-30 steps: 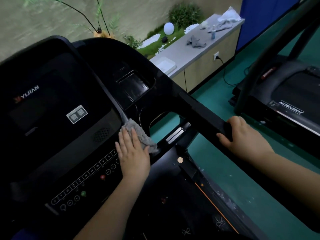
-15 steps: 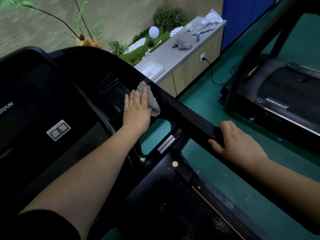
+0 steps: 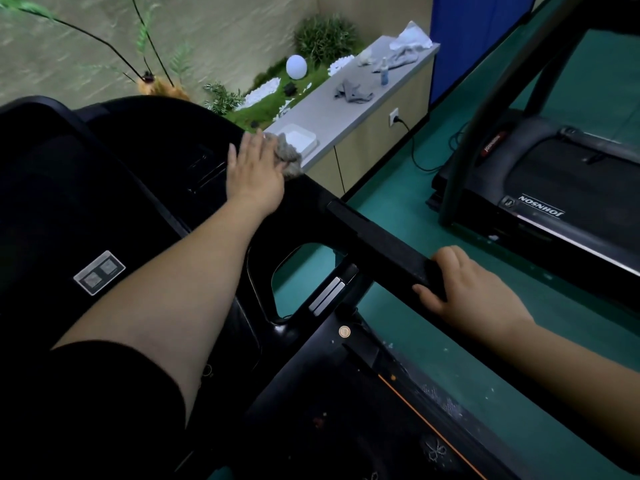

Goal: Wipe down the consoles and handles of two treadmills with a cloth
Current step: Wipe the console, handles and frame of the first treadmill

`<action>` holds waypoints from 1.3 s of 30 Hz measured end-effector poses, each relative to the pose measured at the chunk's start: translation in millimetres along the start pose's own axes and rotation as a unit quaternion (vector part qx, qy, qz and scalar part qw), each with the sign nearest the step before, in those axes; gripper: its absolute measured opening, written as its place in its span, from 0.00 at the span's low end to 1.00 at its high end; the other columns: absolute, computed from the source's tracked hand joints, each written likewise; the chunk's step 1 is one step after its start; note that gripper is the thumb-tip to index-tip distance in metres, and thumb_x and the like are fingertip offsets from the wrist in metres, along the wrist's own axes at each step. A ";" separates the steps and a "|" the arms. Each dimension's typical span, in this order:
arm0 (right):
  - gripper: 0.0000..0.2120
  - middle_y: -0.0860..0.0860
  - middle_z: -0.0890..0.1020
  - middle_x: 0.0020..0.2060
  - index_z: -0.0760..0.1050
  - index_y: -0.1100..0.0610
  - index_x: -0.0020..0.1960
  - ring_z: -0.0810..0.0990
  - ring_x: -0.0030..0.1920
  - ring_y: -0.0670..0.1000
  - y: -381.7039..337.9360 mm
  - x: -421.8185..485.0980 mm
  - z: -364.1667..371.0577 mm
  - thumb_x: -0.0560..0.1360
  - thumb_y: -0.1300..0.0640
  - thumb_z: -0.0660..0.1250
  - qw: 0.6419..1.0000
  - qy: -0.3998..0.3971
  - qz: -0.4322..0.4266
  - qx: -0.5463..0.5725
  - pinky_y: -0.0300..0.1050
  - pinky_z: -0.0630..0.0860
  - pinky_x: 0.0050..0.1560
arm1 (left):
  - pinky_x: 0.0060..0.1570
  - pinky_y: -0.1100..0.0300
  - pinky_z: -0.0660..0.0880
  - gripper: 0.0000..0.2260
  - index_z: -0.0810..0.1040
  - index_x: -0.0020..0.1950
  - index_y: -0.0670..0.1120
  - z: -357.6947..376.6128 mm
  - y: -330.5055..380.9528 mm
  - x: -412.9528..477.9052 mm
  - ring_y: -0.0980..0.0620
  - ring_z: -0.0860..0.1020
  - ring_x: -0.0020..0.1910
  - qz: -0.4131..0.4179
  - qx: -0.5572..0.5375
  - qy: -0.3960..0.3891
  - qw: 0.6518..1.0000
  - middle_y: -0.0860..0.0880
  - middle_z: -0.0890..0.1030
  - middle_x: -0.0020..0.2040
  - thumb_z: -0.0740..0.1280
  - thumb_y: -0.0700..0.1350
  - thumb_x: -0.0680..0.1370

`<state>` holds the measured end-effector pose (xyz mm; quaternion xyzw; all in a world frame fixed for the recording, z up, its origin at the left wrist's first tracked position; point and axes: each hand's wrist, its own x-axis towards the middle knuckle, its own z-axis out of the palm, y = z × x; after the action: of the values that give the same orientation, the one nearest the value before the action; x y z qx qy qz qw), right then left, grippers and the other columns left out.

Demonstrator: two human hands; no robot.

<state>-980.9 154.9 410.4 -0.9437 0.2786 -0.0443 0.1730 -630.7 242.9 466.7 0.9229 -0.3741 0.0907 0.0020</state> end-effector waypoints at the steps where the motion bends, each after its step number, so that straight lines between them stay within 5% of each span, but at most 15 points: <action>1: 0.17 0.50 0.70 0.46 0.63 0.53 0.50 0.74 0.44 0.54 0.5 -0.4 0.4 0.75 0.40 0.60 1.000 0.001 0.000 0.000 0.47 0.71 0.41 | 0.75 0.48 0.41 0.24 0.55 0.77 0.47 0.3 1.9 5.6 0.47 0.46 0.77 -0.021 -0.019 0.005 1.000 0.47 0.51 0.79 0.51 0.51 0.82; 9: 0.17 0.49 0.68 0.44 0.62 0.53 0.49 0.74 0.43 0.55 0.5 0.0 -0.3 0.75 0.40 0.60 1.000 0.006 -0.009 0.000 0.46 0.69 0.39 | 0.75 0.50 0.41 0.19 0.68 0.71 0.45 22.9 90.2 -89.5 0.46 0.54 0.76 0.057 -0.182 0.028 0.981 0.45 0.65 0.74 0.59 0.44 0.79; 15: 0.17 0.50 0.70 0.46 0.63 0.53 0.49 0.75 0.45 0.55 -0.2 0.0 -0.1 0.75 0.41 0.61 1.000 0.004 -0.006 0.005 0.47 0.69 0.40 | 0.75 0.52 0.50 0.29 0.71 0.70 0.49 21.1 104.3 -157.2 0.45 0.70 0.65 0.101 -0.291 0.036 0.951 0.47 0.75 0.59 0.63 0.29 0.71; 19: 0.16 0.49 0.68 0.45 0.62 0.52 0.48 0.75 0.44 0.56 -0.6 0.1 -0.5 0.75 0.41 0.61 1.000 -0.001 -0.001 0.022 0.48 0.69 0.40 | 0.63 0.47 0.71 0.23 0.67 0.71 0.51 3.7 63.8 -179.5 0.47 0.73 0.59 -0.028 -0.290 -0.011 0.957 0.48 0.74 0.60 0.63 0.39 0.77; 22: 0.16 0.49 0.67 0.45 0.61 0.52 0.48 0.75 0.44 0.56 -0.4 -0.5 -0.8 0.75 0.41 0.61 1.000 -0.002 -0.003 0.023 0.47 0.69 0.39 | 0.75 0.48 0.53 0.27 0.55 0.76 0.50 11.0 40.5 -220.1 0.51 0.68 0.68 0.012 -0.116 -0.076 0.990 0.49 0.71 0.68 0.60 0.50 0.80; 26: 0.17 0.50 0.68 0.45 0.61 0.53 0.48 0.74 0.44 0.56 -0.8 -0.8 -2.1 0.75 0.42 0.61 1.000 -0.005 0.001 0.020 0.47 0.68 0.39 | 0.72 0.52 0.38 0.35 0.39 0.78 0.47 40.3 52.3 -247.8 0.46 0.58 0.74 0.013 -0.040 -0.128 0.991 0.43 0.59 0.74 0.58 0.53 0.80; 36: 0.18 0.51 0.69 0.47 0.63 0.55 0.51 0.71 0.39 0.55 -1.5 -1.4 -2.9 0.75 0.42 0.62 1.000 -0.005 0.014 0.027 0.47 0.67 0.38 | 0.74 0.51 0.41 0.33 0.46 0.78 0.41 63.4 111.1 -201.4 0.44 0.64 0.70 -0.004 -0.044 -0.046 0.998 0.42 0.66 0.68 0.60 0.40 0.77; 39: 0.18 0.53 0.70 0.49 0.63 0.55 0.52 0.72 0.40 0.56 -2.0 -1.5 -4.3 0.75 0.41 0.62 0.999 -0.004 0.016 0.028 0.47 0.67 0.38 | 0.73 0.50 0.49 0.34 0.59 0.76 0.41 65.0 86.8 -229.7 0.46 0.73 0.63 0.013 -0.034 0.014 0.999 0.43 0.75 0.60 0.66 0.35 0.70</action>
<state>-981.9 155.9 415.1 -0.9342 0.2912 -0.0453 0.2013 -841.5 334.3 358.5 0.9159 -0.3891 0.0913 0.0373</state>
